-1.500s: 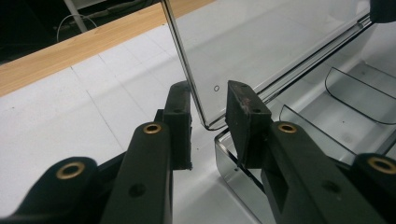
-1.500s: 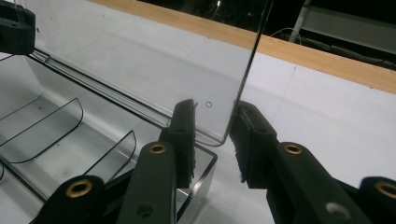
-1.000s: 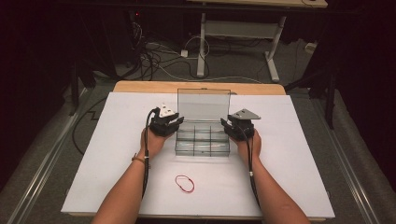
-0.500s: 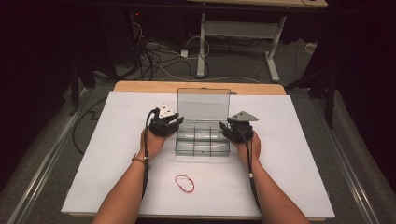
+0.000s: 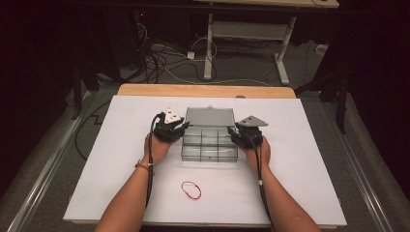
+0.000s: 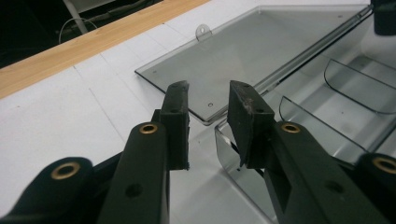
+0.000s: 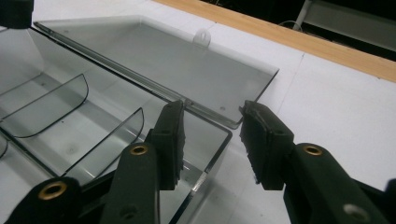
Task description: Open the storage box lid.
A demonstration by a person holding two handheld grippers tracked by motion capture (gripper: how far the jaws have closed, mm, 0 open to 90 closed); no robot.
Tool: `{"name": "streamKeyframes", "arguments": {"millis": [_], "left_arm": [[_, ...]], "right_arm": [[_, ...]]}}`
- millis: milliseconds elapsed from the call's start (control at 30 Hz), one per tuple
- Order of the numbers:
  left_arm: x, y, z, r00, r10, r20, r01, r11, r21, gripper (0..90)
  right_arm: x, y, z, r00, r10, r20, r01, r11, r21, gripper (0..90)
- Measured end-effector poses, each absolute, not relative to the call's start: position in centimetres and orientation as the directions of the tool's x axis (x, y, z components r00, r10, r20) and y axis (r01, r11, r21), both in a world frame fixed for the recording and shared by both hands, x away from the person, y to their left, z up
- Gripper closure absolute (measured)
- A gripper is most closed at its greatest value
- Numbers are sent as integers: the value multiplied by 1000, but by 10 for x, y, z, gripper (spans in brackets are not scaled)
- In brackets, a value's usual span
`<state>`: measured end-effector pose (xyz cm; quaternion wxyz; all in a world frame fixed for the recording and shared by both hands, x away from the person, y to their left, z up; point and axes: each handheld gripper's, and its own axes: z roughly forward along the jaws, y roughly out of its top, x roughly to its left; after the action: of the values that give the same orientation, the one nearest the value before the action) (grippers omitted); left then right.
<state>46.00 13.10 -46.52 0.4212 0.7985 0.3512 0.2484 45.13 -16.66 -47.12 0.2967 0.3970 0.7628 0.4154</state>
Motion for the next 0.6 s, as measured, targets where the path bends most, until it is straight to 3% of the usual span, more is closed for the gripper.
{"name": "streamKeyframes", "arguments": {"millis": [333,600], "left_arm": [[432,147,-455,640,748,176,273,-435,858,623],[410,155,-447,635,734,238,211,-462,861,512]], "right_arm": [[428,-174,-453,-568,818,-96,297,313,902,511],[404,-176,-444,-640,761,-107,222,316,922,492]]}}
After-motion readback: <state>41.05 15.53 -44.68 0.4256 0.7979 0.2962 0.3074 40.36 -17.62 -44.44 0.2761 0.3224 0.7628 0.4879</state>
